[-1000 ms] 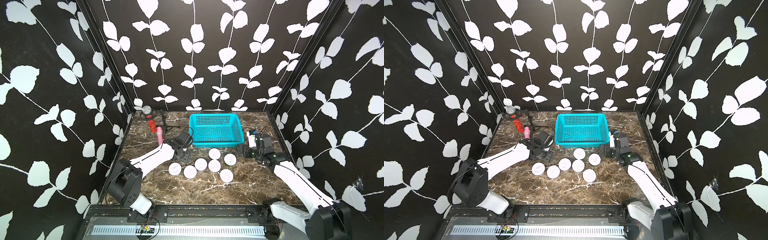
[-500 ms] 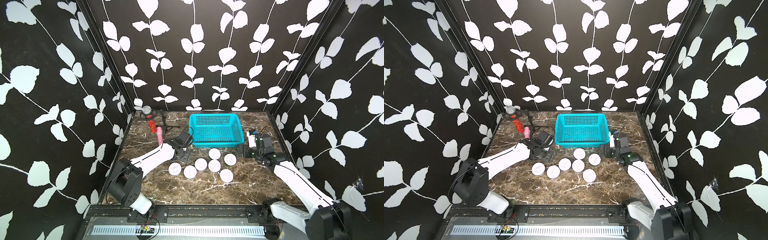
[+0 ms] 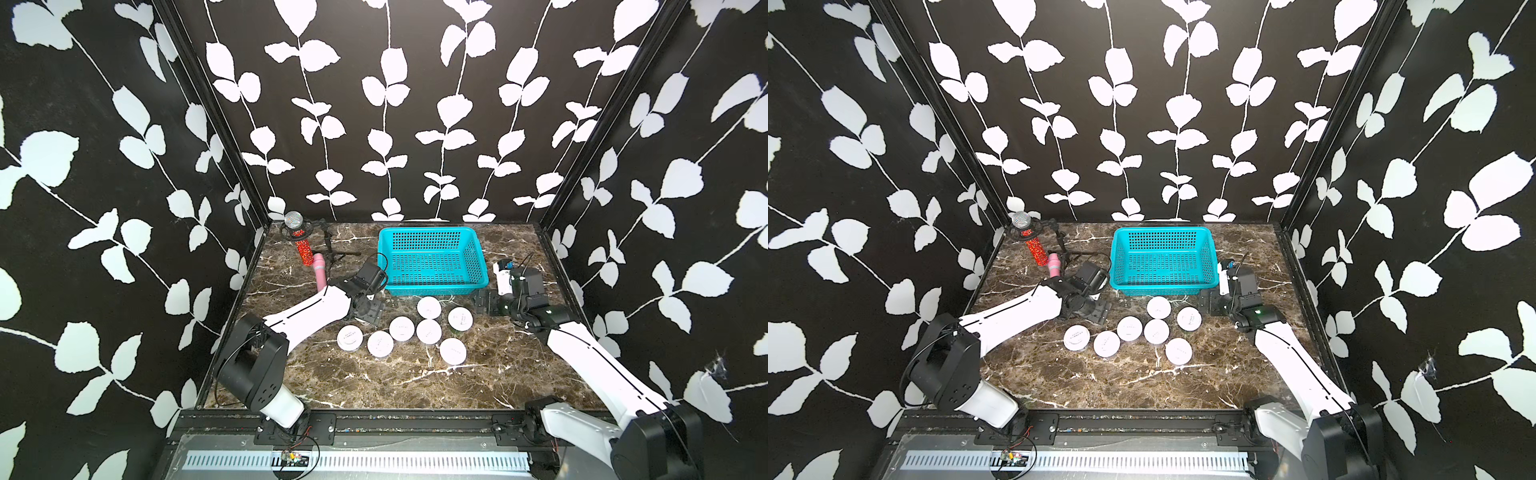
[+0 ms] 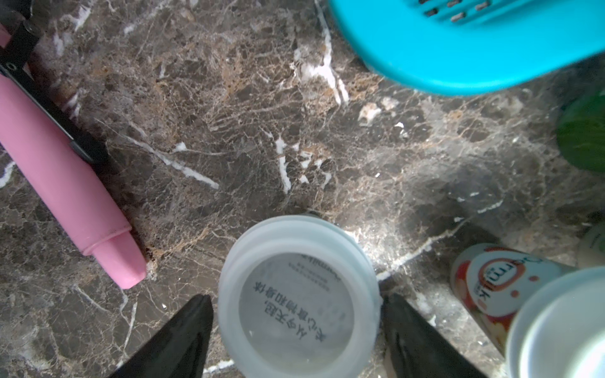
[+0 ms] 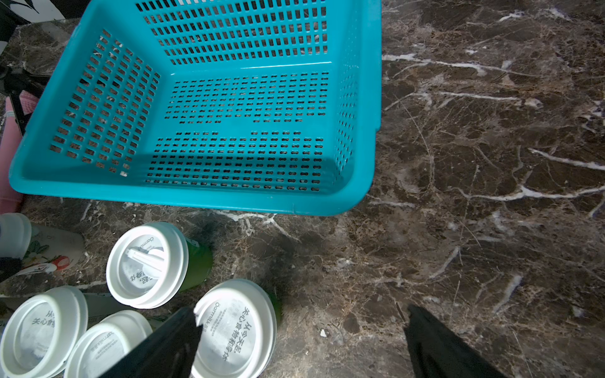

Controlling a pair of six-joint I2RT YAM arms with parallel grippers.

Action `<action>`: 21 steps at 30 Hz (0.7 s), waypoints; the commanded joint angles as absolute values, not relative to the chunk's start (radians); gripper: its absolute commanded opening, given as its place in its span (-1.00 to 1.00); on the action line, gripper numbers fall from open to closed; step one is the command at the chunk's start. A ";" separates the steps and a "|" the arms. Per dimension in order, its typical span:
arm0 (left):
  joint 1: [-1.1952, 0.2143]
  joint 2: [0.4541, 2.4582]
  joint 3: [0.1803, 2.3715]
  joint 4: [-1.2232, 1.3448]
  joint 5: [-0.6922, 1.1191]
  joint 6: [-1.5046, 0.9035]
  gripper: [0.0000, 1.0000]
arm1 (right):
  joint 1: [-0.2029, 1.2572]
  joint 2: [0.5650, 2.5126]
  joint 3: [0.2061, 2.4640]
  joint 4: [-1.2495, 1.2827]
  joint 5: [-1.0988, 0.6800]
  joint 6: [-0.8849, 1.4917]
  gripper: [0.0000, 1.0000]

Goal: Put the yogurt in the basket
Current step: Pick up the yogurt from the center of the board.

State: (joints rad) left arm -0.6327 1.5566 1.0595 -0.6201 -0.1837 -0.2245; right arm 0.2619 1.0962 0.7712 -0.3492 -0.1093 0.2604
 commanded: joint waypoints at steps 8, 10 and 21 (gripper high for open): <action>-0.637 1.522 1.044 -0.586 -0.198 -0.238 0.59 | 0.270 1.108 0.768 -0.325 -0.106 0.265 0.98; -0.635 1.523 1.045 -0.587 -0.203 -0.242 0.58 | 0.271 1.106 0.768 -0.325 -0.107 0.264 0.98; -0.635 1.528 1.034 -0.606 -0.228 -0.252 0.44 | 0.272 1.107 0.768 -0.326 -0.108 0.262 0.98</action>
State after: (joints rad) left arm -0.6327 1.5558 1.0546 -0.5961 -0.2157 -0.2436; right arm 0.2623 1.1072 0.7712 -0.3492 -0.1097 0.2600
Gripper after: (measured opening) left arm 0.724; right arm 0.992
